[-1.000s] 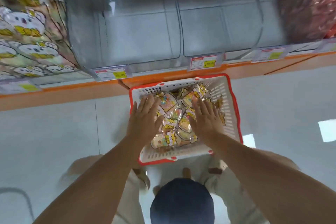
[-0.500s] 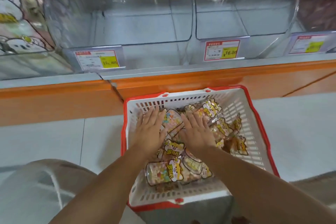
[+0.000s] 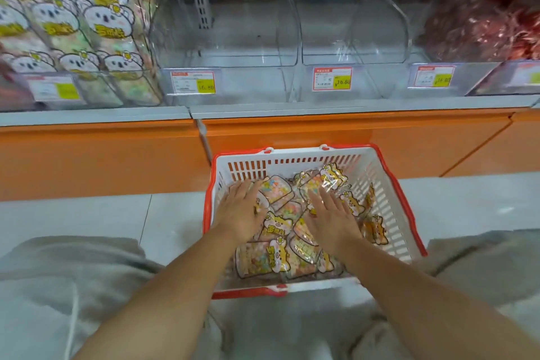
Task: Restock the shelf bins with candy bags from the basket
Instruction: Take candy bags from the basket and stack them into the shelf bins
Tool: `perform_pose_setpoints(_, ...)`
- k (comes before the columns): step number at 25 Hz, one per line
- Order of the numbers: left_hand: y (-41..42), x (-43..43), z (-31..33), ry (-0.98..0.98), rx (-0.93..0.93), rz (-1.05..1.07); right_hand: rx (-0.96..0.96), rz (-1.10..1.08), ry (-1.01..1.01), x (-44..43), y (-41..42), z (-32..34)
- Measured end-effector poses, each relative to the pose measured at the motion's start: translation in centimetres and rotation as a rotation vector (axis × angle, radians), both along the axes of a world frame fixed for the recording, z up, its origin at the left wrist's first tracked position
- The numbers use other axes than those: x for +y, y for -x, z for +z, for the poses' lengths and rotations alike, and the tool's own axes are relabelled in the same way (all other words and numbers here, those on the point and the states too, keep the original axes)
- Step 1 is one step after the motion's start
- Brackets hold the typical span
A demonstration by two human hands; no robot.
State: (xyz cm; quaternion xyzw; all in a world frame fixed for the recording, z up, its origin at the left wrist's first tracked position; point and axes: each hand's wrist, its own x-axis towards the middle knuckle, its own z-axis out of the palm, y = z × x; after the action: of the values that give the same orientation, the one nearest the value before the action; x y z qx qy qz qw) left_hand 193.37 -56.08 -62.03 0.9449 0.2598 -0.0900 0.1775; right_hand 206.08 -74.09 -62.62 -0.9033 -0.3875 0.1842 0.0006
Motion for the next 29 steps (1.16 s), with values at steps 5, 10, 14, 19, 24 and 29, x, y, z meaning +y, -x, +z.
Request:
perform_pose_setpoints(5, 0.1, 1.8, -3.1, 0.096, 0.103, 0.016, 0.098, 0.094, -0.008, 3.4, -0.1, -0.2)
perform_pose_setpoints(10, -1.4, 3.2, -5.3, 0.210, 0.077, 0.038, 0.180, 0.148, 0.052, 8.3, -1.3, -2.2)
perform_pose_setpoints(14, -2.1, 3.7, -5.9, 0.192, 0.080, 0.015, 0.216, 0.235, 0.137, 9.8, -2.9, -3.9)
perform_pose_setpoints(19, -2.6, 4.3, -6.2, 0.284, -0.137, 0.115, 0.252, 0.232, 0.002, 8.6, -4.5, -4.5)
perform_pose_setpoints(24, -3.4, 4.0, -3.0, 0.843, -0.403, 0.469, 0.494, -0.114, -0.464, 7.3, -4.0, -1.6)
perform_pose_setpoints(29, -3.8, 2.1, -2.1, 1.502, -0.418, 0.660, 1.163, -0.466, -0.692, 6.2, -2.1, -0.3)
